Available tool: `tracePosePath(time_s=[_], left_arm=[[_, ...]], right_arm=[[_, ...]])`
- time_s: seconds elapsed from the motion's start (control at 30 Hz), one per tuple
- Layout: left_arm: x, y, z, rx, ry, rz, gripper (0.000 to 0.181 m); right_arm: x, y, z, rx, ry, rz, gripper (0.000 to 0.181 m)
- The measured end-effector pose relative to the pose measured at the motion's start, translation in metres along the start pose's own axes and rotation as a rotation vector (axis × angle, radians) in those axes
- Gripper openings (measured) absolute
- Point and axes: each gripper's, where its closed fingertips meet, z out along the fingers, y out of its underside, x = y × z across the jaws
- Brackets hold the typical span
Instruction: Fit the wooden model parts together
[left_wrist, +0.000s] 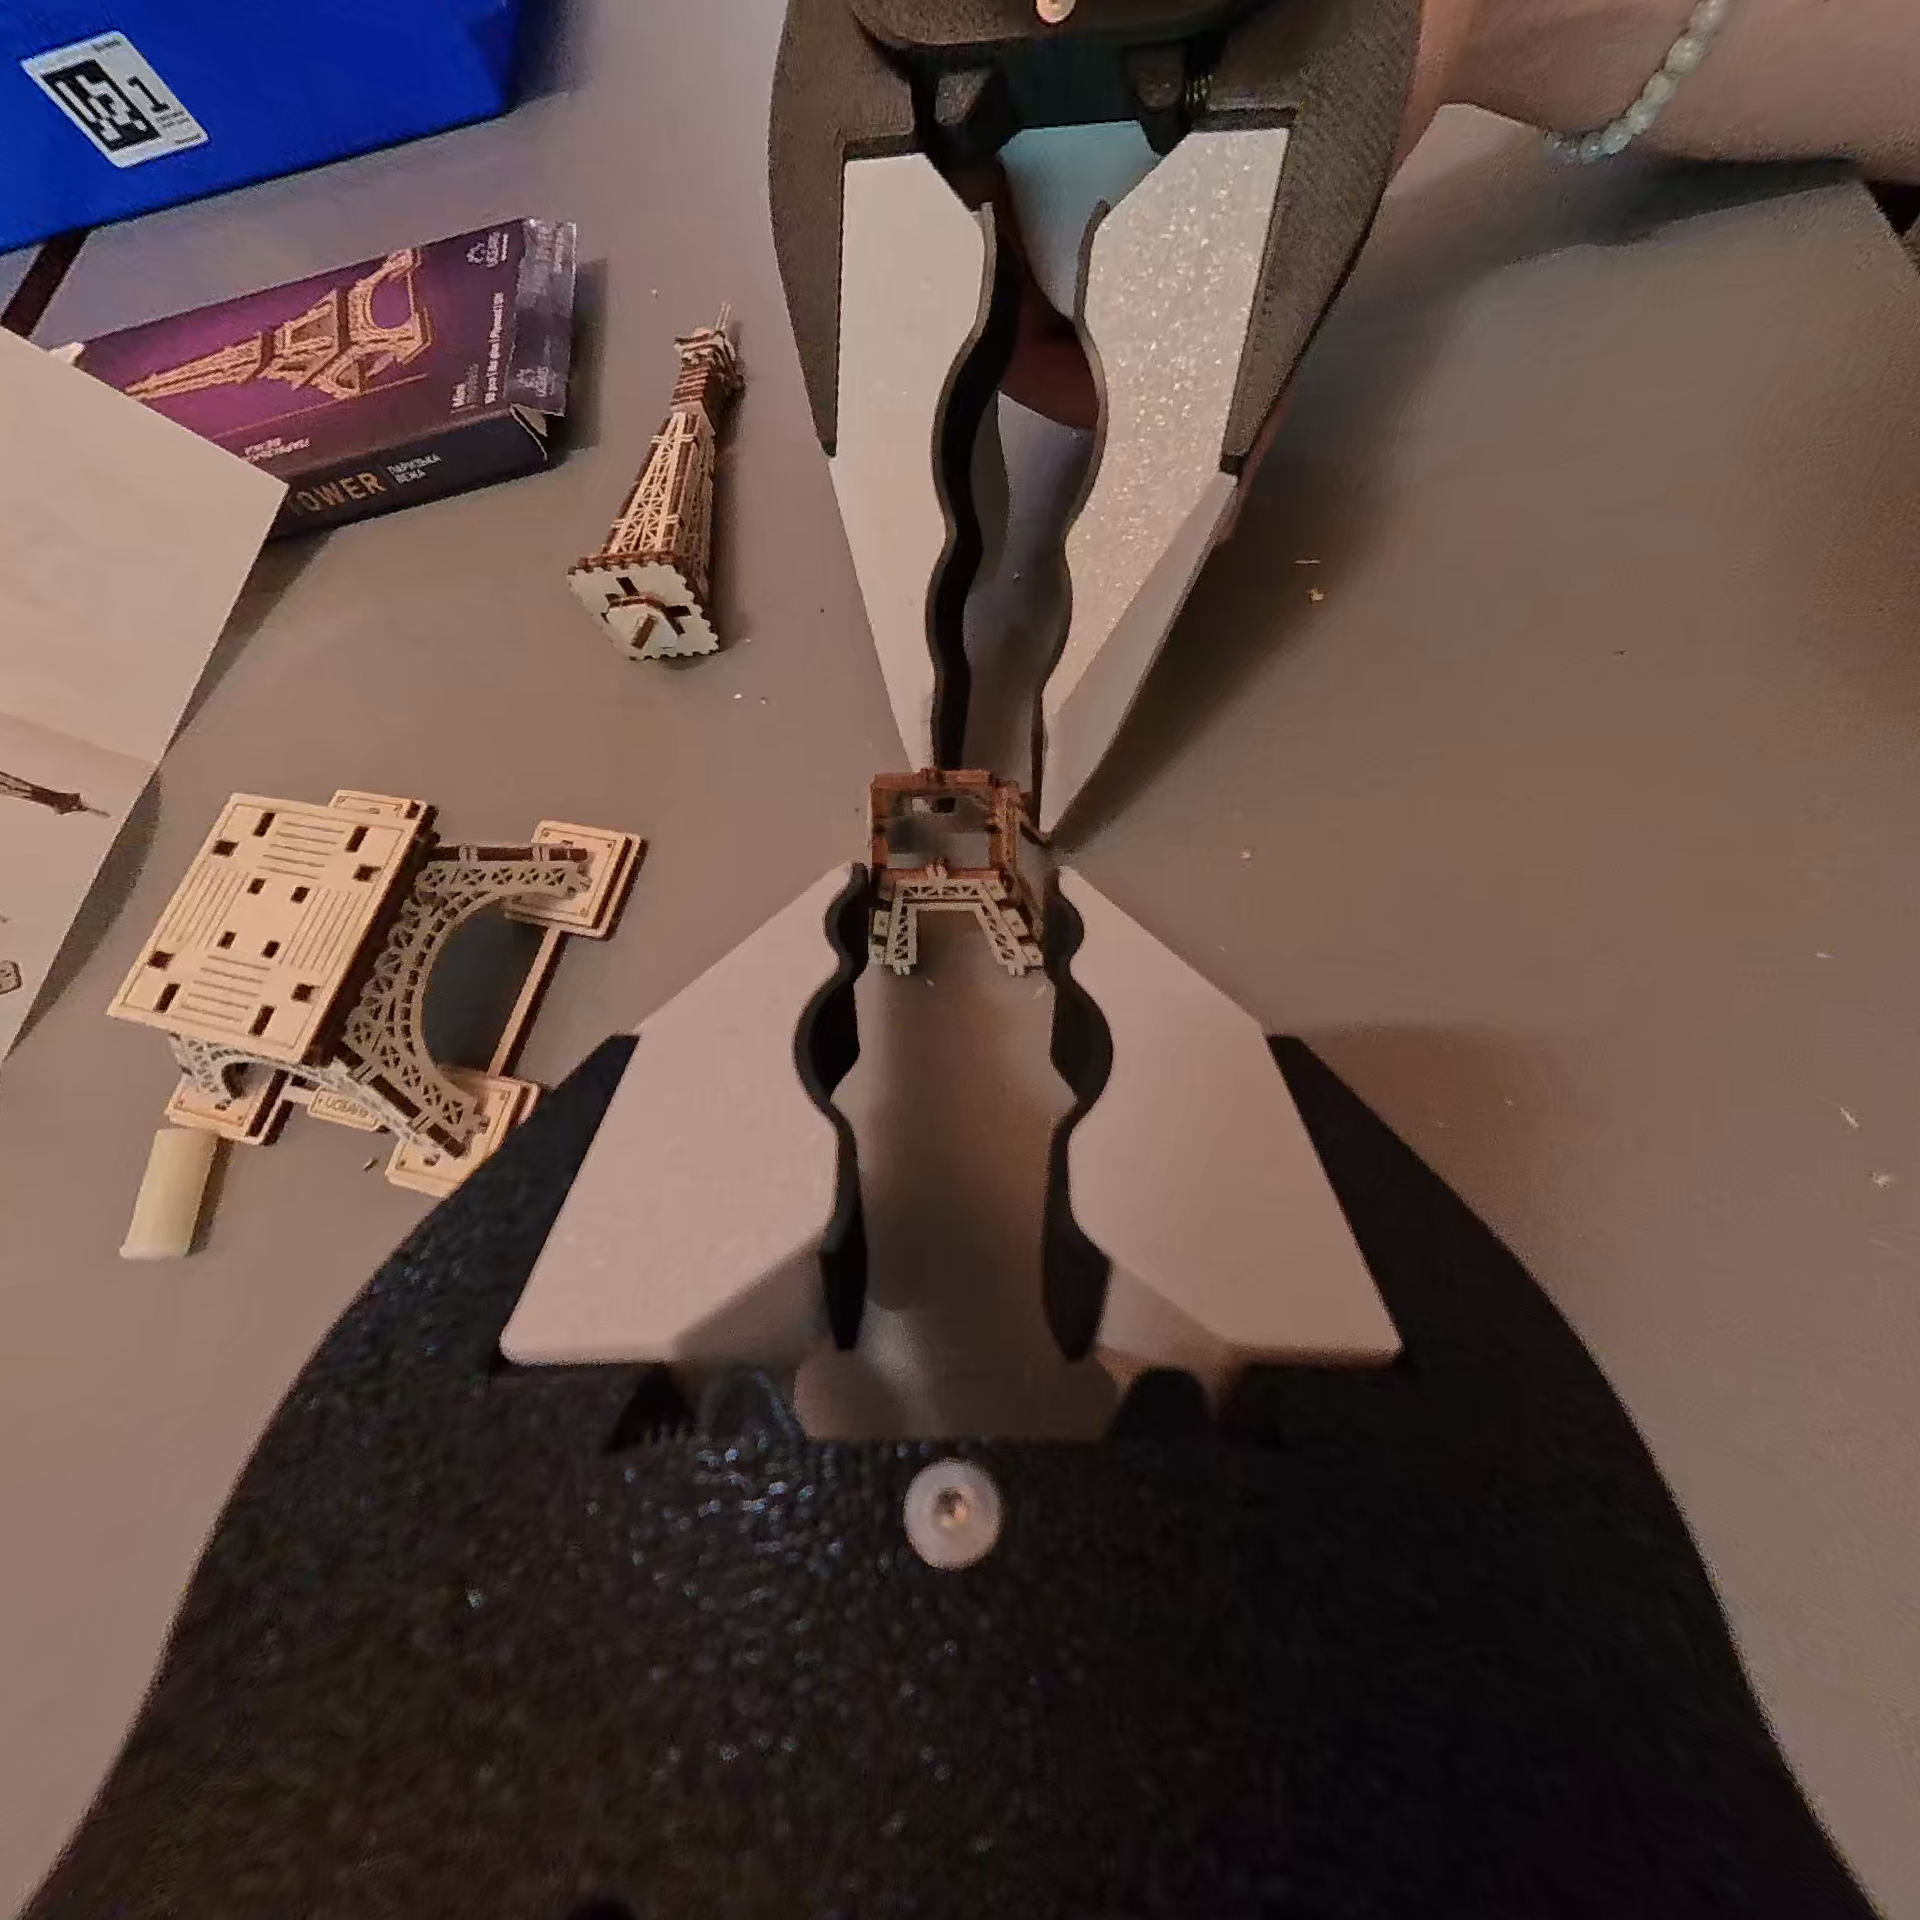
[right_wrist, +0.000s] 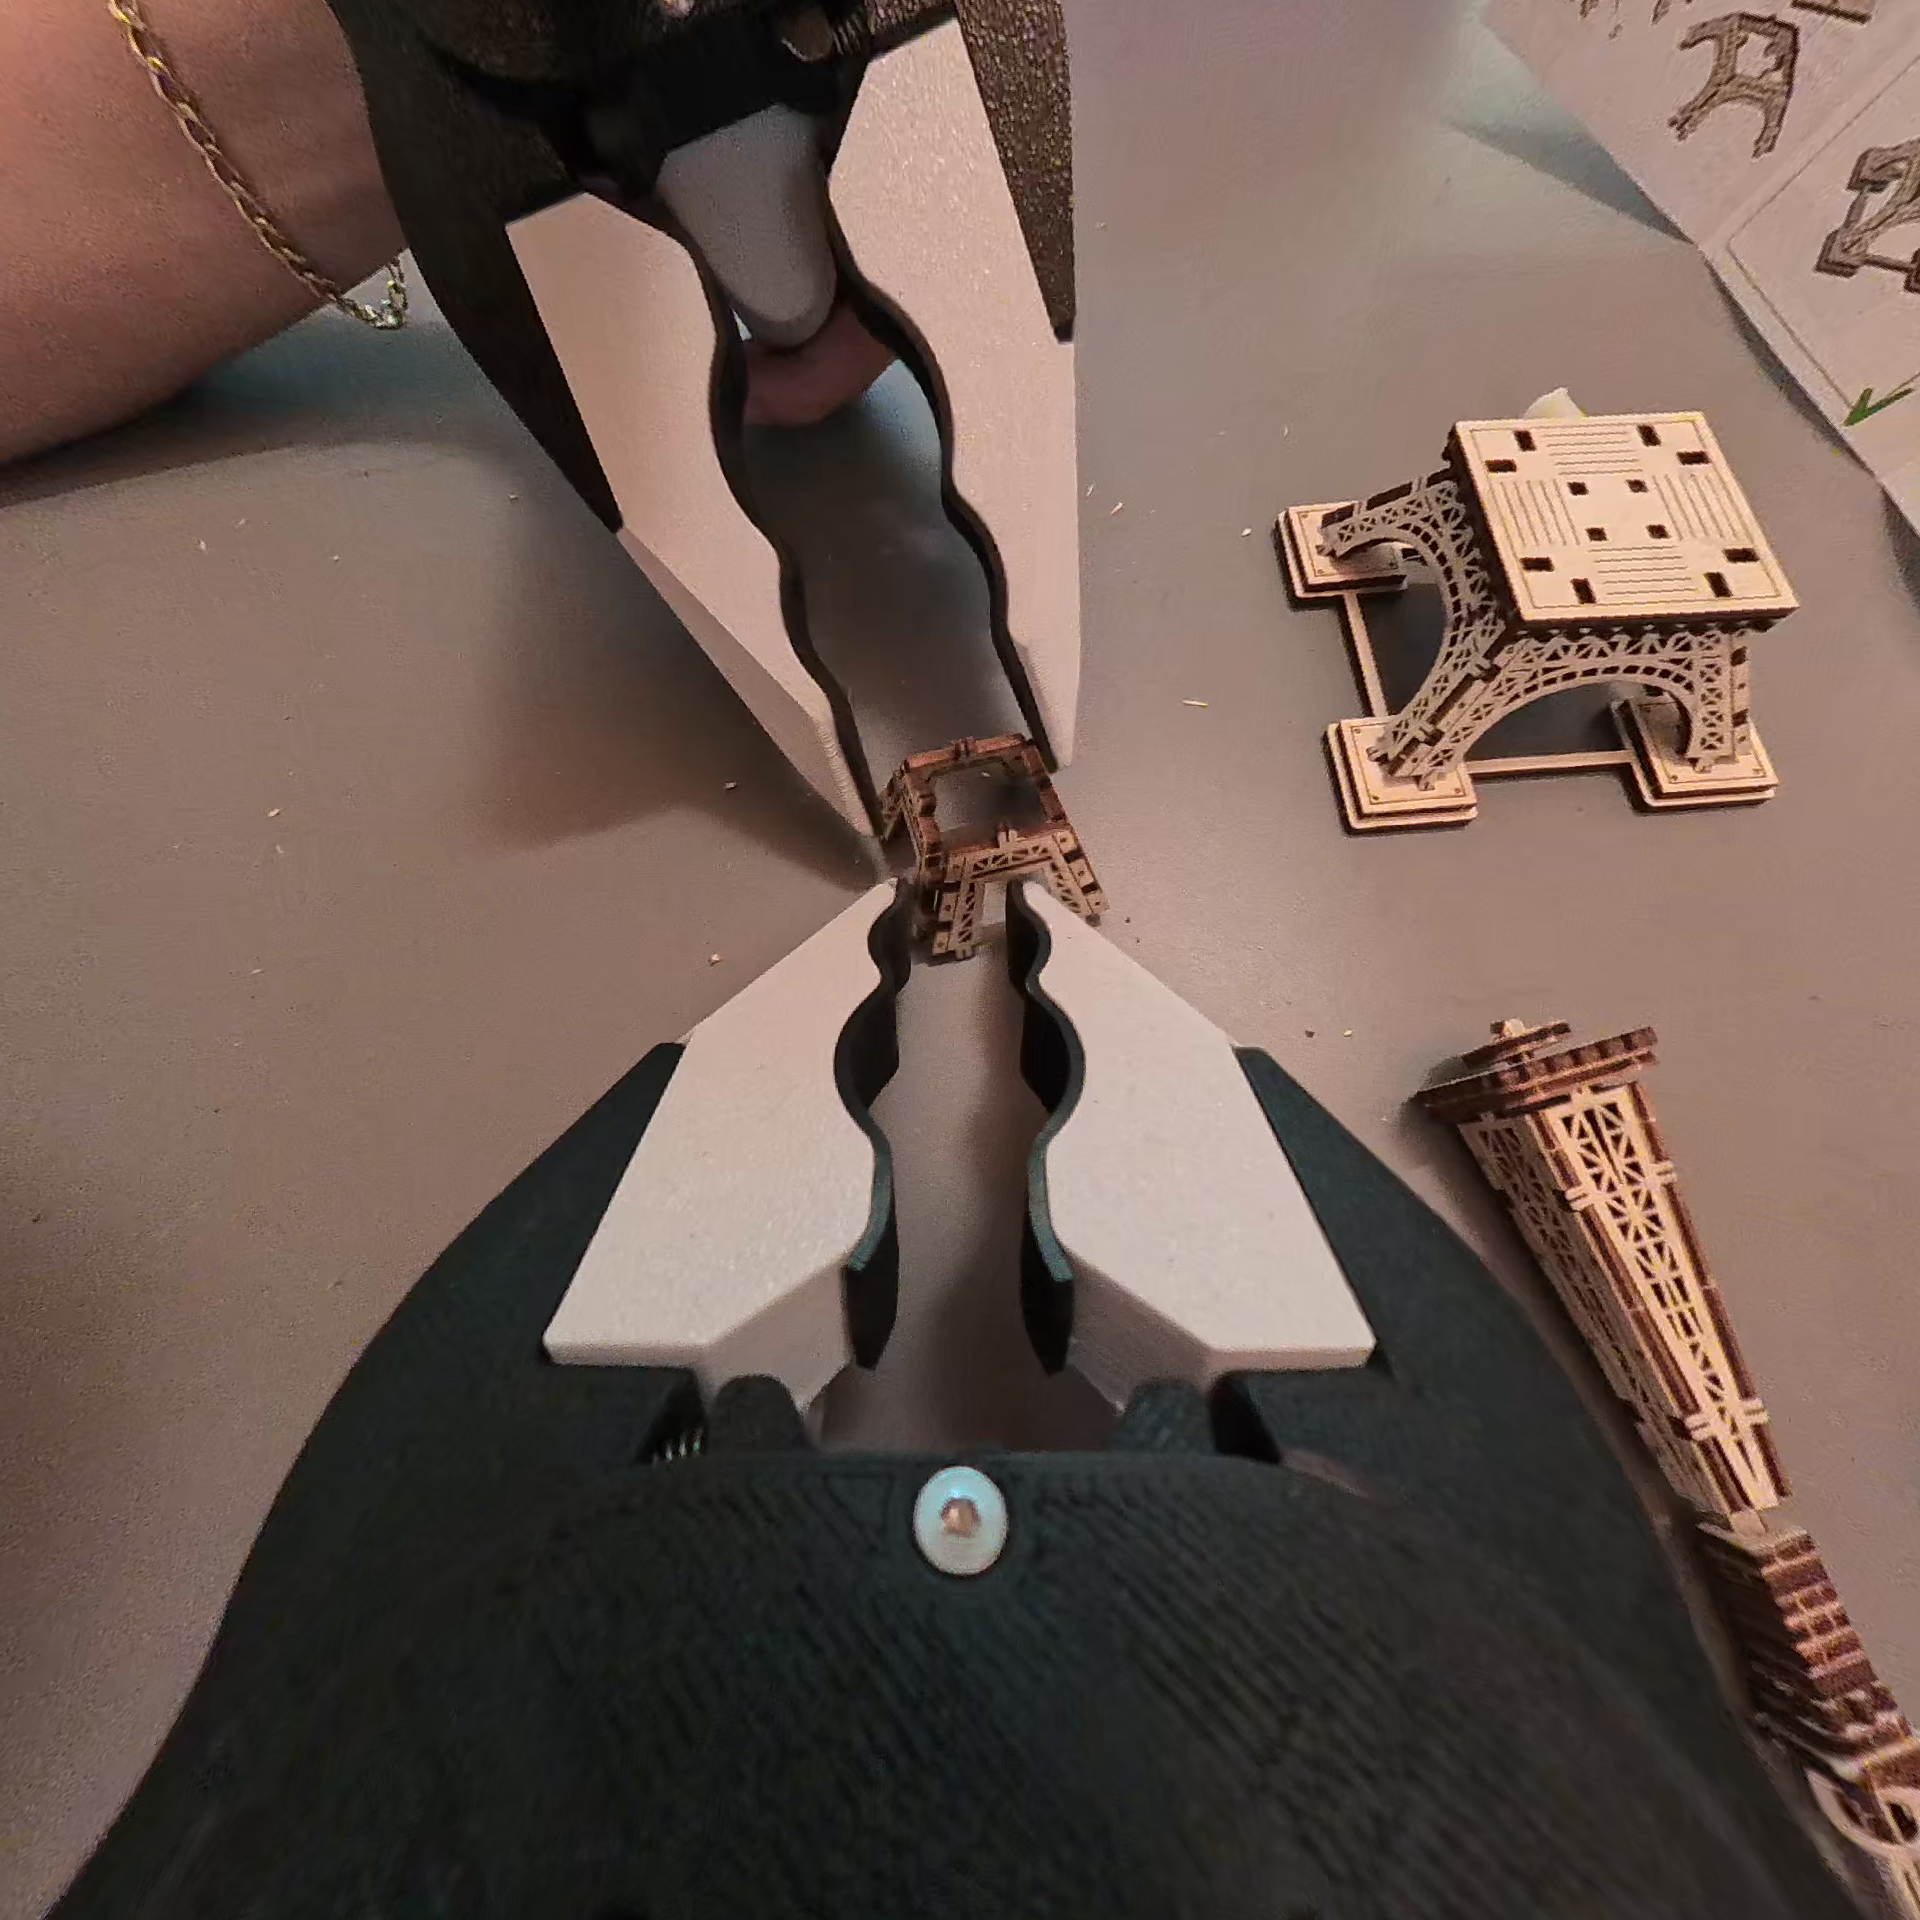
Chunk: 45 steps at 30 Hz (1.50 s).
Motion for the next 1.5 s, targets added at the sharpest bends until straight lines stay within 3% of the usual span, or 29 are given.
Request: tracePosePath(time_s=[0.3, 0.7, 0.97, 1.17, 1.5], left_arm=[[-0.003, 0.0, 0.002, -0.007, -0.019, -0.005, 0.031], [-0.004, 0.001, 0.003, -0.02, -0.032, -0.005, 0.03], [-0.004, 0.002, 0.003, -0.021, -0.034, -0.003, 0.03], [-0.004, 0.001, 0.003, -0.02, -0.032, 0.004, 0.03], [-0.004, 0.001, 0.004, -0.02, -0.031, 0.002, 0.03]], right_arm=[[0.003, -0.008, -0.006, 0.063, -0.047, 0.062, 0.015], [0.003, -0.004, -0.002, 0.03, -0.038, 0.05, 0.01], [0.007, -0.003, -0.002, 0.025, -0.067, 0.128, 0.02], [0.001, 0.005, 0.006, -0.05, -0.062, 0.058, 0.013], [0.003, -0.005, -0.002, 0.032, -0.114, 0.134, 0.013]])
